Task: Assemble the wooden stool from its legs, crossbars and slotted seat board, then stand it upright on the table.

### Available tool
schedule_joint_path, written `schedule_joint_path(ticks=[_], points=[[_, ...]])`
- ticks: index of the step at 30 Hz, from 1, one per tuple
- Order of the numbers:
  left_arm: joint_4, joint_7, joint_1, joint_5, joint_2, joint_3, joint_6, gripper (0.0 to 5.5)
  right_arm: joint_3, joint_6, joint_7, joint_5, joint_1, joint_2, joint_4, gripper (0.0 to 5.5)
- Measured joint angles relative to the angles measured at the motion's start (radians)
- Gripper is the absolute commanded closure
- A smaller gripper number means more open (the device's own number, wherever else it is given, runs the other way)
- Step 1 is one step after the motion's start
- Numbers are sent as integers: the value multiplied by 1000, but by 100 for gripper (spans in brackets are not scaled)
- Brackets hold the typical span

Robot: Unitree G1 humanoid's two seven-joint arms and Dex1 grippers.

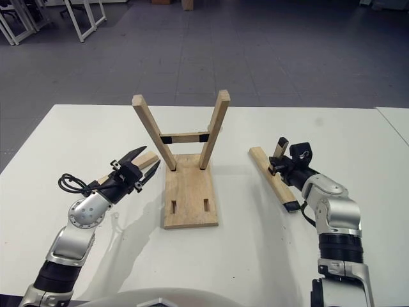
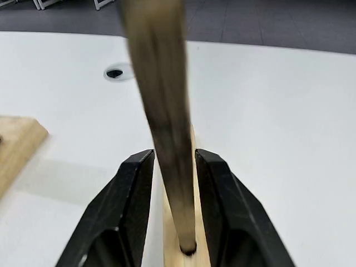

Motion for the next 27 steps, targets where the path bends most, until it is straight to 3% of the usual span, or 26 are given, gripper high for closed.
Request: schedule_joint_path(ticks=[7,15,19,23,27], points=[[6,3,30,0,15,20,-9,295,-96,192,-107,122,-273,4,-172,369],[34,7,4,1,5,5,-27,295,-29,-14,-138,-4,-362,107,198,369],[37,8,5,1,5,5,-32,295,-70,-33,-125,44,-415,123,211,369],[37,10,5,1,5,5,-32,295,-138,-39,-121,139,-584,114,89,369],[37,10,14,1,5,6,-32,295,-24,-48,-67,36,-436,84,150,369]])
